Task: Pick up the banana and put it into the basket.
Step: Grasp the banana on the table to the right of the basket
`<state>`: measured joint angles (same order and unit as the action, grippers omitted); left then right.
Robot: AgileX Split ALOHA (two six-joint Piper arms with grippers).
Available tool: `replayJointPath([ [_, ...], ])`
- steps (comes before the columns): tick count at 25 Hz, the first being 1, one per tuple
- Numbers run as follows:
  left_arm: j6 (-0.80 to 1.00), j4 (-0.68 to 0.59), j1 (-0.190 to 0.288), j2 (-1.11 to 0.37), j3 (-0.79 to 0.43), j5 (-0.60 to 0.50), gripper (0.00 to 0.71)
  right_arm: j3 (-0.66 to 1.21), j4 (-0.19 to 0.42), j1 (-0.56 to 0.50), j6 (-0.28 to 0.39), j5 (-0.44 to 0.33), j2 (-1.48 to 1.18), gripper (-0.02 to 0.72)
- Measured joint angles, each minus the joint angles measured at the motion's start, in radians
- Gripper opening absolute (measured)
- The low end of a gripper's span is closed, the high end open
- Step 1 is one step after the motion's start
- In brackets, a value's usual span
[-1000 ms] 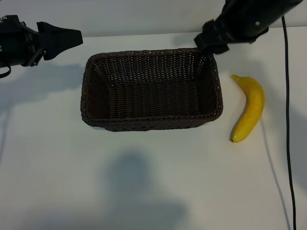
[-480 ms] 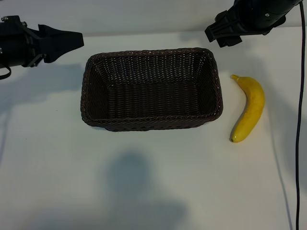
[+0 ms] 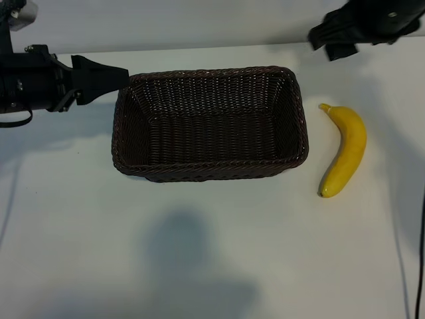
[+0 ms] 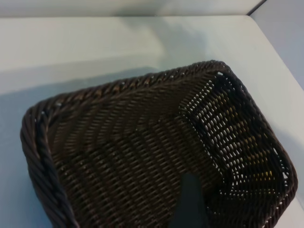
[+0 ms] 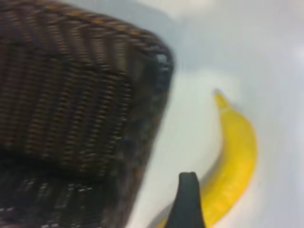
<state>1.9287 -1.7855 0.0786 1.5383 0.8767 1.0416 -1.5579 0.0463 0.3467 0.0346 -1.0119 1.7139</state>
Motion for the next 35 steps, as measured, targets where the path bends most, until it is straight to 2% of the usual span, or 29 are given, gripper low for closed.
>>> replayJointPath([
  [4, 0.0, 0.0, 0.0, 0.0, -0.001, 0.006, 0.605, -0.002, -0.022, -0.079, -0.025, -0.019, 0.021, 0.605],
  [10, 0.0, 0.001, 0.0, 0.0, -0.002, 0.01, 0.605, -0.002, -0.118, -0.131, -0.095, -0.061, 0.103, 0.605],
  [26, 0.001, 0.001, 0.0, 0.0, -0.002, 0.01, 0.605, -0.002, -0.096, -0.14, -0.099, -0.081, 0.276, 0.605],
  [32, 0.004, 0.001, 0.0, 0.0, -0.002, 0.007, 0.605, -0.002, -0.094, -0.169, -0.108, -0.112, 0.282, 0.605],
  [35, 0.004, 0.001, 0.0, 0.0, -0.002, 0.003, 0.605, -0.002, -0.11, -0.169, -0.127, -0.124, 0.282, 0.605],
])
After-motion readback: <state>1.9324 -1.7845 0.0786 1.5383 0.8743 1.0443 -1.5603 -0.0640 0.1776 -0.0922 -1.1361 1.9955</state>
